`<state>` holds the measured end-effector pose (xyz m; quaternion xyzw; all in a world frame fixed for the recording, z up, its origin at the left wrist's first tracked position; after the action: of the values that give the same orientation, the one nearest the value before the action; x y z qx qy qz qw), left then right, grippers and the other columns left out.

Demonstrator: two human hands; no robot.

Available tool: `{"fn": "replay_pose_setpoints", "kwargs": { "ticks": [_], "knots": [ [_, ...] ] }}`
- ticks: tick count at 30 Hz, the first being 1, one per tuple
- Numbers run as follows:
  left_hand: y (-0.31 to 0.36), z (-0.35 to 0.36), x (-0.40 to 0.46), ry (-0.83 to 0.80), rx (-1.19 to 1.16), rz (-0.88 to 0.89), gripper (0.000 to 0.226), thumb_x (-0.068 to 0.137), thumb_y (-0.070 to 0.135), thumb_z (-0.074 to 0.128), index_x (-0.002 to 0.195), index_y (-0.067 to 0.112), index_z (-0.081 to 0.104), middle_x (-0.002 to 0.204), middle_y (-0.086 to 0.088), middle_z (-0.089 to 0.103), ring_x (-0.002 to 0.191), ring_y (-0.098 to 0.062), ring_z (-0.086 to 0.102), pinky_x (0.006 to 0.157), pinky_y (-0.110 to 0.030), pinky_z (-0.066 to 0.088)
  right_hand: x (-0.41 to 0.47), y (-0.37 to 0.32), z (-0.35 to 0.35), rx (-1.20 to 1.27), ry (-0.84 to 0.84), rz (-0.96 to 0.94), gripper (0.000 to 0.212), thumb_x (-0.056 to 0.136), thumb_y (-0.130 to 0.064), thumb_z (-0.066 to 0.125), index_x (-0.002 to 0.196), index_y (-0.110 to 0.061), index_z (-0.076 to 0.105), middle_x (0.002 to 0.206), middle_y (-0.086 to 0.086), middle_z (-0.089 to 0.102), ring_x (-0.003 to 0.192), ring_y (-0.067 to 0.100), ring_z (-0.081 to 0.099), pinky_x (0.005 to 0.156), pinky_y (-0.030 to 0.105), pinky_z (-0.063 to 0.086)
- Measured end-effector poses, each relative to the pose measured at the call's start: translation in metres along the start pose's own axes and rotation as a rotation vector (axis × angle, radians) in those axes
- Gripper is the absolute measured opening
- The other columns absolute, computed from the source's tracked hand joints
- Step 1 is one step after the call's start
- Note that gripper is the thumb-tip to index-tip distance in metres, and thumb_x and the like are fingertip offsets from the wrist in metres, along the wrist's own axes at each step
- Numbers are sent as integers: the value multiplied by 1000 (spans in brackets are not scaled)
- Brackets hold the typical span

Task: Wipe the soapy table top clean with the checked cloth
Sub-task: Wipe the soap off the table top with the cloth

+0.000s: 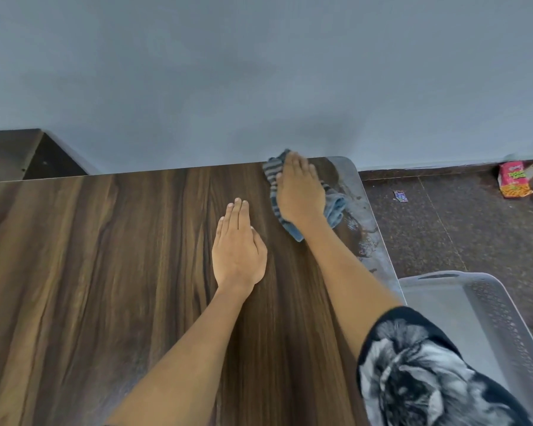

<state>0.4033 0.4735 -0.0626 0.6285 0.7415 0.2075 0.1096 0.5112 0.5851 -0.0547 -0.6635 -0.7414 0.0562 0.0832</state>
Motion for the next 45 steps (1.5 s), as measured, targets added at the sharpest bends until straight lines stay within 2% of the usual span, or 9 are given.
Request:
{"fn": "replay_pose_setpoints", "kwargs": {
  "ticks": [5,8,14,18,23,28,34,39,45],
  "knots": [
    [-1,-5,-3,15,-73,-30,50,95,14,37,143,8,27,151,-6,30,141,-16,22,117,-30,15,-79,-12,-3,81,-63,-328,49,102,-28,19,144,-6,27,150,10,32,140,20,27,116,31,16],
    [0,-7,-7,30,-70,-27,48,95,10,38,142,9,30,149,-6,33,140,-17,24,117,-31,17,-125,16,-12,172,30,-240,41,99,-25,32,133,-9,48,137,6,50,130,18,44,109,28,21],
    [1,-5,-15,49,-42,-30,48,95,10,37,143,11,30,149,-4,33,140,-16,25,117,-30,17,-61,42,-18,167,23,167,45,103,-19,25,145,-3,21,153,14,21,143,23,16,115,28,7],
    [1,-5,-22,48,-50,-38,48,95,9,37,143,9,29,149,-5,33,140,-17,25,117,-31,17,-53,11,-7,67,-16,55,51,103,-27,15,146,-1,12,155,17,14,144,26,11,116,34,6],
    [0,-6,-38,37,-36,-14,51,93,11,38,143,7,27,150,-8,31,141,-18,23,117,-33,17,-156,0,-8,54,-20,-261,51,100,-31,26,143,-3,31,147,14,35,138,23,30,115,33,21],
    [-1,-5,-55,31,-17,1,49,95,9,33,143,7,27,150,-7,31,141,-17,23,117,-33,17,-199,41,-13,-30,-12,-87,54,98,-36,25,141,-6,37,145,8,42,135,19,37,111,37,26],
    [1,-9,-87,16,-6,13,49,96,10,32,145,8,24,152,-5,27,142,-15,19,118,-30,14,-117,22,-10,-6,-68,89,55,101,-31,15,148,-3,4,157,14,7,145,25,4,117,38,2],
    [-1,-11,-110,-4,-27,17,52,95,15,36,145,7,23,152,-7,26,142,-16,20,117,-29,12,-196,-17,-5,57,-77,-210,54,99,-31,16,144,-3,26,150,12,30,140,22,25,115,34,13],
    [-6,-14,-146,-37,3,64,48,99,17,28,146,10,22,153,-2,23,143,-12,15,117,-27,10,-299,28,-19,-7,-59,-82,52,99,-34,20,138,-7,42,141,8,46,132,20,41,108,42,31]
  ]
}}
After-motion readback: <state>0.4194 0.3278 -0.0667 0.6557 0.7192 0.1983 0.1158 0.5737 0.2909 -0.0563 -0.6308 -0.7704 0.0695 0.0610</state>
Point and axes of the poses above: each hand's wrist, its own x-axis towards the middle knuckle, its own z-axis out of the palm, y = z × x, the point moved 5 cm from there along x, towards the middle knuckle
